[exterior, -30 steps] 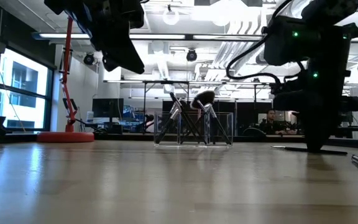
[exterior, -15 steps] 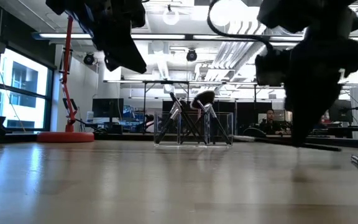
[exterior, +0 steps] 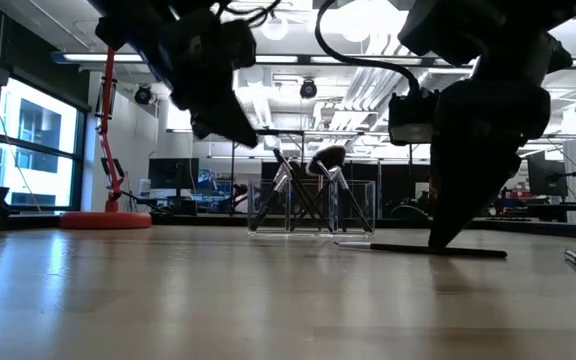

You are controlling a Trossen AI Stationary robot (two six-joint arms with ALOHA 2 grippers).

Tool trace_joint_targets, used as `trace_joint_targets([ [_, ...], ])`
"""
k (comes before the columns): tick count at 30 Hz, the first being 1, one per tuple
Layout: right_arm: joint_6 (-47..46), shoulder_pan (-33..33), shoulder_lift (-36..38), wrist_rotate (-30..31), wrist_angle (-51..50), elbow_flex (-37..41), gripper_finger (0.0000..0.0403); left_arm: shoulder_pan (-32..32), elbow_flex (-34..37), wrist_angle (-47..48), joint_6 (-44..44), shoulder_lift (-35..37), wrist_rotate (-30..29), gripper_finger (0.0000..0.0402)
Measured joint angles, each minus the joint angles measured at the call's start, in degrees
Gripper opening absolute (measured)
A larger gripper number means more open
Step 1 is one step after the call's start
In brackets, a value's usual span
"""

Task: Pick & Place Makeup Supplies
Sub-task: Put the makeup brush into the transparent organizer

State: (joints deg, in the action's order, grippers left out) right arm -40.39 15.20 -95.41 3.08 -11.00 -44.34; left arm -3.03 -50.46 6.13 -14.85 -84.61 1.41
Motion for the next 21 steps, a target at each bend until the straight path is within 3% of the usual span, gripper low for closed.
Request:
trace_joint_targets([
  [9,0.36,-0.02,0.11,1.1,-0.28,0.03,0.0001,0.0,0.02,1.21,0.14,0.38,0.05,0.0064],
  [15,0.85,-0.02,0.15,1.47,-0.48,0.03,0.0,0.0,0.0,-1.53,5.24,-1.53,1.28,0.0065],
  [21,0.96,-0.04,0.17,1.48,-0.5,0.04,0.0,0.0,-0.14,-5.75,8.04,-5.27,3.44,0.0093],
])
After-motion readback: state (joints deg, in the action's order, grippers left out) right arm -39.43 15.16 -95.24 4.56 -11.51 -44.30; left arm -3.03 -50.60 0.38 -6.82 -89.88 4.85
